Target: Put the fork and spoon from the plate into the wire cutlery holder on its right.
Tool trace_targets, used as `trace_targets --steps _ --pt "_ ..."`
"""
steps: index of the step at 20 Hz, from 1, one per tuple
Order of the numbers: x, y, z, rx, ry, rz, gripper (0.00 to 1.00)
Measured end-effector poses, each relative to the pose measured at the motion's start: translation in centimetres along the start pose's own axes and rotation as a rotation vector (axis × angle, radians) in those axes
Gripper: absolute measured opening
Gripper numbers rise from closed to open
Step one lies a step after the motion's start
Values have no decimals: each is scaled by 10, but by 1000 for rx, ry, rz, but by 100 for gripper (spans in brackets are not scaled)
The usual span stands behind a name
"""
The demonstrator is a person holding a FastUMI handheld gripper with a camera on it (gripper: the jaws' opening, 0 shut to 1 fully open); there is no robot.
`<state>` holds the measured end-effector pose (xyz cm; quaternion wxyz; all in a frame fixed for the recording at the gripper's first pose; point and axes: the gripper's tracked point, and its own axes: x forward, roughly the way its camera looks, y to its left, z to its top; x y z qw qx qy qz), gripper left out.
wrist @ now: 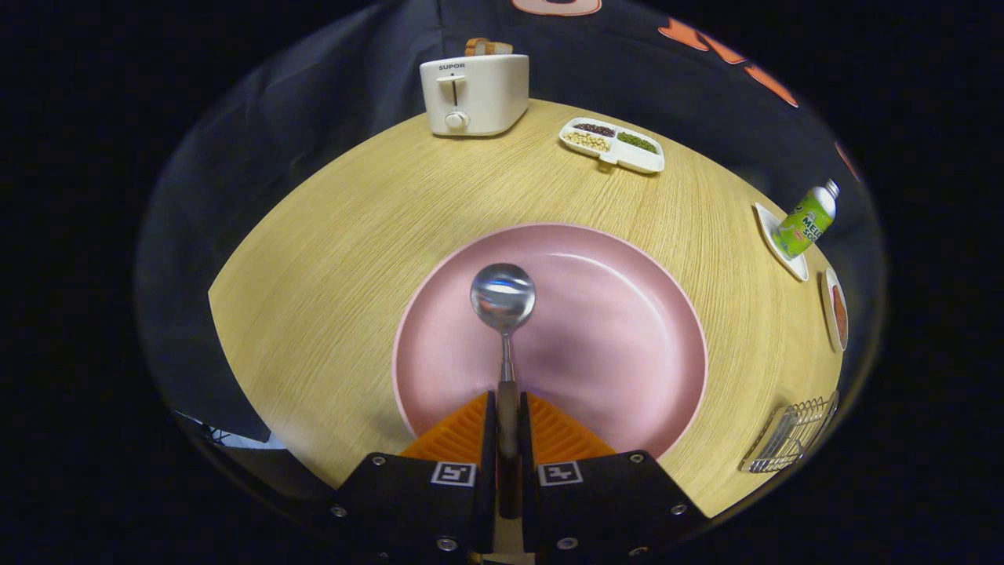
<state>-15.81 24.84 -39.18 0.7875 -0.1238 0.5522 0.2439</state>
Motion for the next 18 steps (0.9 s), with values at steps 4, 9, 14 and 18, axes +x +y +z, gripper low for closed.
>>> trace_targets --steps 4,9,14,18 --pt "-4 -10 1 25 -10 -1 8" --pt "-29 -39 11 103 -62 -21 7" --pt "-68 -89 26 152 -153 -101 7" --pt "-109 -138 29 193 -207 -205 7"
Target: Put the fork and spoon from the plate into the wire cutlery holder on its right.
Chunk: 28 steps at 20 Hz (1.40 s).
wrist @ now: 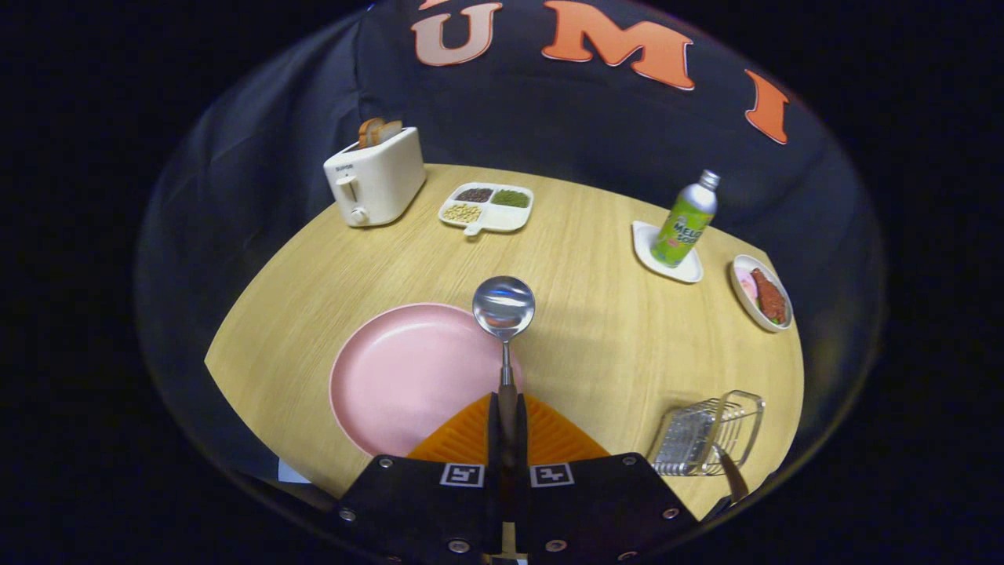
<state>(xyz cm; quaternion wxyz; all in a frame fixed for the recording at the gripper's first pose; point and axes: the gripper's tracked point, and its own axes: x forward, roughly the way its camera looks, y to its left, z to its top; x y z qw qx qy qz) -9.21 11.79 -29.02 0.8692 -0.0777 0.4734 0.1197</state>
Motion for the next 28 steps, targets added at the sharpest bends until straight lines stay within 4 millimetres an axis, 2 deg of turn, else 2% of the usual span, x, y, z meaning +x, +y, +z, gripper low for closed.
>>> trace_targets --steps 6,10,14,20,28 --pt "-48 -82 22 96 -71 -150 7" --pt "-67 -127 17 160 -66 -231 7" --pt "-78 -160 -8 190 -19 -277 7" --pt "-80 -180 -34 147 81 -280 7" --pt "-76 -172 -71 124 244 -184 7"
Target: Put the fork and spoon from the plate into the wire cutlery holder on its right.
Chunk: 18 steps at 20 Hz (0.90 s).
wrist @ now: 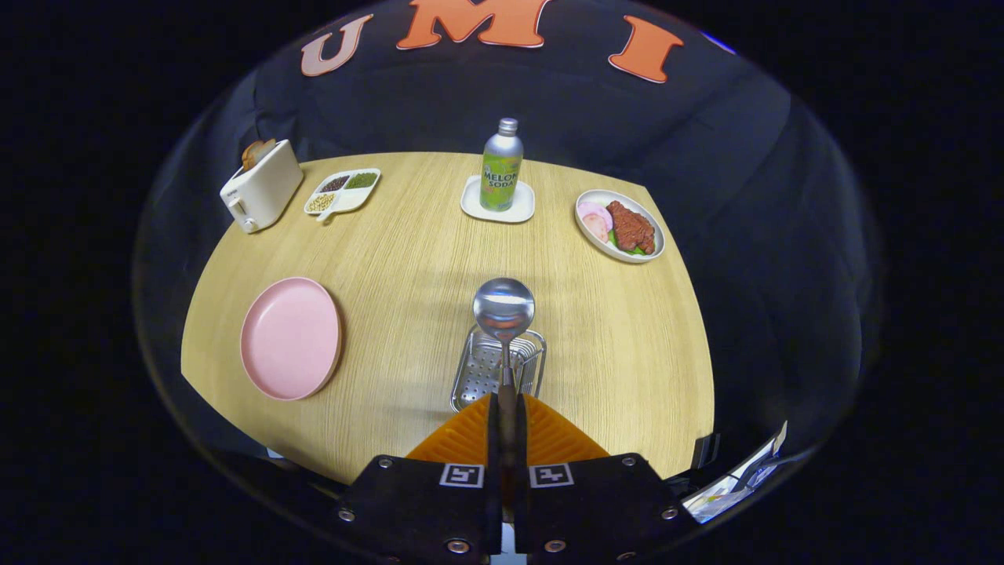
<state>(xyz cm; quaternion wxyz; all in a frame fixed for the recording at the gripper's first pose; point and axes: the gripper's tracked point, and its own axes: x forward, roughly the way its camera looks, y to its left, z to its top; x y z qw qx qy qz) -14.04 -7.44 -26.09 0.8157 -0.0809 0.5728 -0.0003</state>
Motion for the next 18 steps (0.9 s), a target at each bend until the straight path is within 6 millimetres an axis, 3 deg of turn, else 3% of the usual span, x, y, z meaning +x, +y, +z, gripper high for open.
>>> trace_targets --steps 11,18 --pt "3 -17 -22 -156 154 9 7" --pt "11 -21 -28 -112 212 47 8"
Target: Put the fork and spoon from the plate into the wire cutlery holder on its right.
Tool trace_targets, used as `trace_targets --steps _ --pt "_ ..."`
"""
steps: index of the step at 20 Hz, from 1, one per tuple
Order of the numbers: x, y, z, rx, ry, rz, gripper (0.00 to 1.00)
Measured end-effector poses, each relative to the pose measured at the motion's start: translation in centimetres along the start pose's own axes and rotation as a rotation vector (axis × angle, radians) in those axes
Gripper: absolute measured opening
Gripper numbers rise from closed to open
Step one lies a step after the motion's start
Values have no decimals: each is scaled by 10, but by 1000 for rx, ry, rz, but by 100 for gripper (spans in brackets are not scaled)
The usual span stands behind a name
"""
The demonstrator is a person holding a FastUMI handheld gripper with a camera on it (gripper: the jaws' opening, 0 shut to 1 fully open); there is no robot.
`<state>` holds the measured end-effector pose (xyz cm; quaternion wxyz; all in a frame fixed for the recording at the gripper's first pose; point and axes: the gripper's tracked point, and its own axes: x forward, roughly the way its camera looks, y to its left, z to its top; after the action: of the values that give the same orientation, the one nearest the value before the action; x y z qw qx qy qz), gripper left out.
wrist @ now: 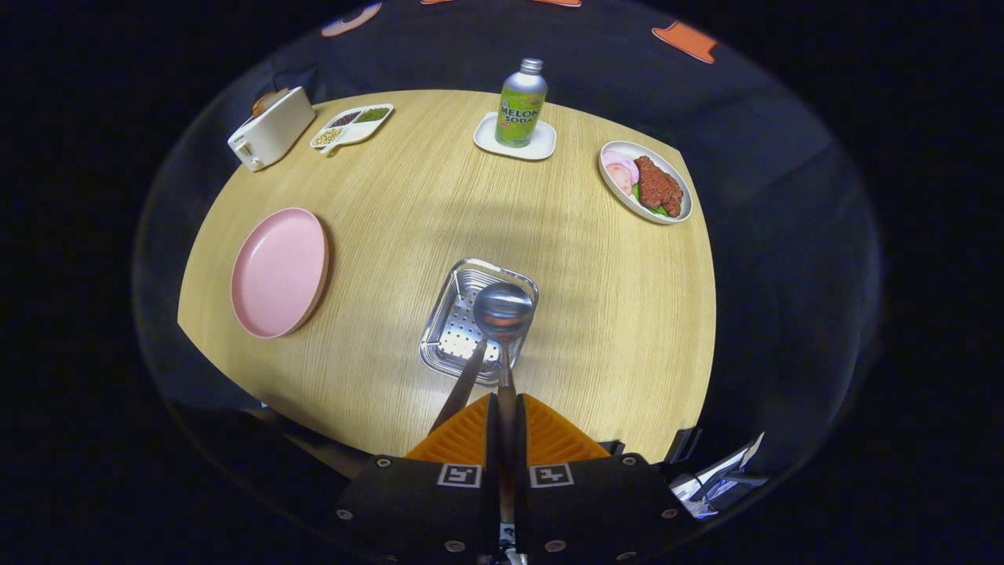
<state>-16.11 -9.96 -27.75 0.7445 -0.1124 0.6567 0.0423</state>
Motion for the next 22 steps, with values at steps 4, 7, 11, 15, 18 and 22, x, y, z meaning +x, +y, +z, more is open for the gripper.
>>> trace_targets --steps 4,7,11,15,18,22 --pt "2 7 3 15 0 38 9" --pt "3 5 14 28 -36 28 10" --pt "6 9 30 61 -108 38 12" --pt "-7 11 62 130 -274 41 12" --pt "-29 14 93 170 -447 61 13" --pt "-61 15 127 177 -654 49 31"
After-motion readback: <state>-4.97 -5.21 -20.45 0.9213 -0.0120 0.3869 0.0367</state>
